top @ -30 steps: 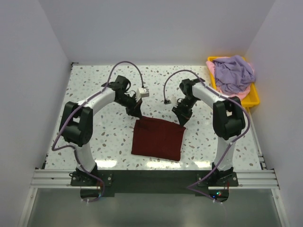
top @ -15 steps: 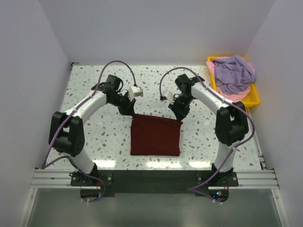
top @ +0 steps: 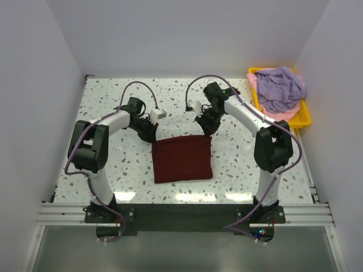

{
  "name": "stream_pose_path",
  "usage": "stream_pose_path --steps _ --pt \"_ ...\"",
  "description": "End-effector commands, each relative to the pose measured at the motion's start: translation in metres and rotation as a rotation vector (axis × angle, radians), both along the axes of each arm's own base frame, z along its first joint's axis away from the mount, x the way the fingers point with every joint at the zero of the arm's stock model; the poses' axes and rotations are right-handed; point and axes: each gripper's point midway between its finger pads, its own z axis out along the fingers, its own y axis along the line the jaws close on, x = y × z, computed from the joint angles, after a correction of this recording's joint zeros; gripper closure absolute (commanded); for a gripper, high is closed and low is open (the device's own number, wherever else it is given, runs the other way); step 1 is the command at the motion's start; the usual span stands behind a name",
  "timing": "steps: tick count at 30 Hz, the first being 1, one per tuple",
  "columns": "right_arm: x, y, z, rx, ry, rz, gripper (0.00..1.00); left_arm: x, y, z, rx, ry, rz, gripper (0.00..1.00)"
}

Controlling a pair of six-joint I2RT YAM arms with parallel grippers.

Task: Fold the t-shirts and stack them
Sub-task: Fold the tshirt

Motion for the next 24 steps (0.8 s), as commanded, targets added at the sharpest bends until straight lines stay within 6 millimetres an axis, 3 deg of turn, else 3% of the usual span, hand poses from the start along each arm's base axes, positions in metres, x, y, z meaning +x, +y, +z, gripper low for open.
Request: stream_pose_path --steps 1,4,7,14,20,24 --pt "0.018 0.008 0.014 -0.015 -0.07 -0.012 1.0 0.012 0.013 -0.016 0.042 -0.014 0.068 1.0" --pt "0.023 0.02 0.015 -0.005 -0.072 0.009 1.0 0.012 0.01 -0.016 0.021 -0.008 0.067 1.0" --pt "0.027 0.025 -0.001 -0.009 -0.041 0.012 1.0 0.012 0.008 -0.014 0.01 -0.017 0.059 1.0" --pt "0.027 0.031 -0.047 -0.014 0.03 0.004 1.0 0.006 -0.003 0.021 -0.077 -0.091 0.01 1.0" --pt "0.029 0.019 -0.083 -0.087 0.046 -0.015 1.0 0.004 -0.006 0.06 -0.115 -0.156 0.005 1.0" --pt "0.024 0.008 -0.093 -0.134 0.038 -0.011 1.0 0.008 0.01 0.072 -0.068 -0.187 0.053 1.0"
